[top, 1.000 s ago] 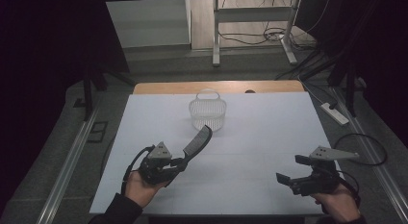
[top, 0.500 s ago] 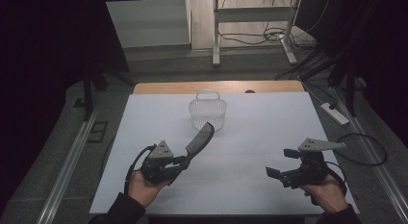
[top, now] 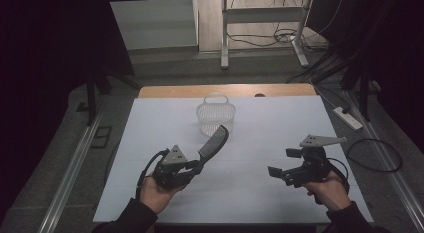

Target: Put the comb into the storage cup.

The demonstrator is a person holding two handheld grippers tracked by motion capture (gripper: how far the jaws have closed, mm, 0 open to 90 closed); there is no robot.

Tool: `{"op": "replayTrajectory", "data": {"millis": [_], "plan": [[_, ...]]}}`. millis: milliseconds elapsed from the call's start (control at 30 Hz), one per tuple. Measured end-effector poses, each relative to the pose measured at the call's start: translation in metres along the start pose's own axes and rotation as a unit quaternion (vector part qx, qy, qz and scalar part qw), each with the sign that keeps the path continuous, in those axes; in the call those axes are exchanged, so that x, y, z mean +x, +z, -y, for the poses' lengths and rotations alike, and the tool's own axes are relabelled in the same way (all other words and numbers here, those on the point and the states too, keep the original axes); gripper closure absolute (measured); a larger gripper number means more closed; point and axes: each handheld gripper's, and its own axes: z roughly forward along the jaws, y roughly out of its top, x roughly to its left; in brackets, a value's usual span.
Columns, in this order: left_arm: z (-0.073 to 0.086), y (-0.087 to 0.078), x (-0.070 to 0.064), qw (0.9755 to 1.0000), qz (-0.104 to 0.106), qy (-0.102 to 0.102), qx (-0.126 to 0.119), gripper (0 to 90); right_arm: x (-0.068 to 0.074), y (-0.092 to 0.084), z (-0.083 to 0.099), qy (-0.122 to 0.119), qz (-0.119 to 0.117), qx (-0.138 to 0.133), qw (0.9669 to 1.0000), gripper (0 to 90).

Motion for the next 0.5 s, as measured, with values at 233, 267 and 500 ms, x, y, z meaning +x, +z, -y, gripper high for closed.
{"op": "replayTrajectory", "data": {"millis": [233, 267, 500], "plan": [[-0.005, 0.005, -0.004, 1.0, 0.001, 0.006, -0.003, 72.7, 0.001, 0.012, -0.009, 0.013, -0.023, 0.002, 0.9997, 0.0], [-0.006, 0.006, -0.004, 1.0, 0.0, 0.007, -0.004, 72.7, 0.001, 0.014, -0.011, 0.014, -0.025, 0.002, 0.9996, 0.0], [-0.008, 0.009, -0.006, 0.9999, -0.001, 0.011, -0.006, 72.7, 0.004, 0.027, -0.021, 0.014, -0.036, 0.01, 0.9992, 0.0]]}}
